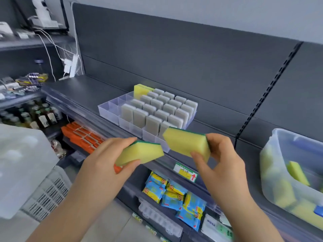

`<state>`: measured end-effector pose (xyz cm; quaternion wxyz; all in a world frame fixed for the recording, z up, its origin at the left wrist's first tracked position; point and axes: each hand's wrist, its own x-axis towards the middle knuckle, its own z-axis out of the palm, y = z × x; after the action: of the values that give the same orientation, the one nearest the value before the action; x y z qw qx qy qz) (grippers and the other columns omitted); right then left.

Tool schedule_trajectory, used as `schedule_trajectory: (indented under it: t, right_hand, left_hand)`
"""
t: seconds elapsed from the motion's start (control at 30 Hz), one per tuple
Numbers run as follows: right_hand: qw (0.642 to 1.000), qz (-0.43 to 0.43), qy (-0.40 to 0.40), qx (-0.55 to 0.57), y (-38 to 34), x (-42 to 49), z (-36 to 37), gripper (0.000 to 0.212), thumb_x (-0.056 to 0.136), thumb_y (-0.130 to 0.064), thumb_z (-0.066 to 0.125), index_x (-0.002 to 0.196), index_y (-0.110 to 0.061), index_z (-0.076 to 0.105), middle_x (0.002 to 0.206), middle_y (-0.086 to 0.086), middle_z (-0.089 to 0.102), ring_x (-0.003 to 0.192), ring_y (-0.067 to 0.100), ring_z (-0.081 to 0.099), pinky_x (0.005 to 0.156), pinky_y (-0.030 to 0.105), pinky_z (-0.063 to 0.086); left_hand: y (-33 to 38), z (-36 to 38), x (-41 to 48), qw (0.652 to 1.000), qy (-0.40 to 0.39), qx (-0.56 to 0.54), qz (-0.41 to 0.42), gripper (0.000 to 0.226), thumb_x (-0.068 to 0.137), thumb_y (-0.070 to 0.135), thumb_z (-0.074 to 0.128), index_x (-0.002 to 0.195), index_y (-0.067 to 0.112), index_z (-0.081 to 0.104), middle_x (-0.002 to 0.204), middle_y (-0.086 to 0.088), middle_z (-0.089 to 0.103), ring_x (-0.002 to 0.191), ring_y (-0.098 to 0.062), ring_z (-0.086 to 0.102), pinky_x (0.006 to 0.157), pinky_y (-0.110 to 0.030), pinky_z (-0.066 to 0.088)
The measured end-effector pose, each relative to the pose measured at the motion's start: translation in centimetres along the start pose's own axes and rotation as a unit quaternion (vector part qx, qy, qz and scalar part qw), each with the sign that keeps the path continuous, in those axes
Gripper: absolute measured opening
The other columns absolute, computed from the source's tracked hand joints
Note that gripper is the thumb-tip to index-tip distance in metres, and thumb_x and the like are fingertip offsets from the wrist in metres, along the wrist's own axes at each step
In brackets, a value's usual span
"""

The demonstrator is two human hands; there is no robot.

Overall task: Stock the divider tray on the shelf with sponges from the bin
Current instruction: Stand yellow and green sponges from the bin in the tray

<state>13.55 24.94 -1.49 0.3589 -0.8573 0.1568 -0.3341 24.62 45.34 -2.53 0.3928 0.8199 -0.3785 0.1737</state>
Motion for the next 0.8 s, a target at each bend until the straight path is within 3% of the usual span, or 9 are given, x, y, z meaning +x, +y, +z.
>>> schedule_trajectory:
  t: [0.07, 0.13, 0.23, 0.37, 0.5, 0.63, 0.8]
  right_hand:
    - [1.000, 0.003, 0.001, 0.013, -0.7, 1.3, 1.3, 0.040, 0.077, -0.020, 0.071, 0.090, -0.046, 0.043, 0.092, -0.025, 0.057, 0.094, -0.011, 0.052, 0.073, -0.003, 0.036]
    - [1.000, 0.004, 0.008, 0.026, -1.2, 3.0, 2.7, 0.042, 0.077, -0.018, 0.072, 0.090, -0.045, 0.043, 0.093, -0.024, 0.057, 0.094, -0.011, 0.053, 0.074, -0.003, 0.037]
    - [0.999, 0.004, 0.022, 0.039, -1.6, 5.9, 5.1, 0.040, 0.077, -0.017, 0.072, 0.090, -0.044, 0.045, 0.092, -0.022, 0.059, 0.091, -0.008, 0.056, 0.076, 0.001, 0.041]
    - [0.998, 0.002, 0.040, 0.044, -1.4, 10.5, 8.4, 0.039, 0.076, -0.019, 0.072, 0.088, -0.044, 0.046, 0.093, -0.023, 0.060, 0.089, -0.003, 0.060, 0.077, 0.007, 0.044]
    - [0.997, 0.008, 0.057, 0.049, -0.8, 16.3, 11.0, 0.037, 0.079, -0.018, 0.070, 0.089, -0.045, 0.046, 0.093, -0.023, 0.060, 0.090, -0.002, 0.060, 0.078, 0.012, 0.045]
    - [0.996, 0.017, 0.076, 0.049, -0.7, 21.4, 13.8, 0.035, 0.079, -0.019, 0.070, 0.090, -0.042, 0.047, 0.093, -0.024, 0.060, 0.087, -0.004, 0.060, 0.075, 0.005, 0.045]
    - [0.998, 0.037, 0.041, 0.021, -1.1, 25.1, 17.8, 0.036, 0.081, -0.020, 0.069, 0.091, -0.046, 0.045, 0.094, -0.026, 0.058, 0.090, -0.004, 0.059, 0.073, 0.006, 0.046]
  left_hand:
    - [-1.6, -0.6, 0.9, 1.000, 0.009, -0.002, 0.000, 0.044, 0.071, 0.028, 0.069, 0.113, 0.014, 0.064, 0.105, 0.015, 0.055, 0.094, 0.001, 0.050, 0.080, -0.005, 0.037]
    - [-3.4, -0.9, 1.9, 1.000, 0.017, -0.010, 0.000, 0.044, 0.073, 0.034, 0.066, 0.114, 0.016, 0.063, 0.105, 0.017, 0.053, 0.095, 0.001, 0.050, 0.079, -0.010, 0.041]
    - [-6.0, -1.0, 3.9, 1.000, 0.005, -0.014, -0.006, 0.043, 0.072, 0.031, 0.068, 0.113, 0.017, 0.064, 0.103, 0.016, 0.056, 0.094, 0.011, 0.047, 0.079, -0.003, 0.037]
    - [-9.7, -1.0, 8.7, 1.000, -0.008, 0.020, 0.012, 0.042, 0.069, 0.025, 0.070, 0.110, 0.015, 0.065, 0.100, 0.012, 0.056, 0.088, 0.007, 0.044, 0.081, 0.005, 0.027]
    - [-14.1, -1.2, 14.9, 0.999, -0.015, 0.040, 0.026, 0.042, 0.073, 0.025, 0.078, 0.112, 0.017, 0.064, 0.101, 0.010, 0.058, 0.088, 0.004, 0.046, 0.082, 0.004, 0.027]
    - [-17.9, -1.5, 20.0, 0.998, -0.013, 0.049, 0.035, 0.043, 0.073, 0.026, 0.069, 0.114, 0.016, 0.063, 0.103, 0.009, 0.058, 0.089, 0.001, 0.047, 0.081, 0.002, 0.029]
    - [-22.5, -1.2, 24.3, 0.998, -0.016, 0.041, 0.039, 0.044, 0.073, 0.021, 0.073, 0.115, 0.014, 0.063, 0.103, 0.007, 0.058, 0.092, -0.001, 0.048, 0.083, 0.001, 0.030]
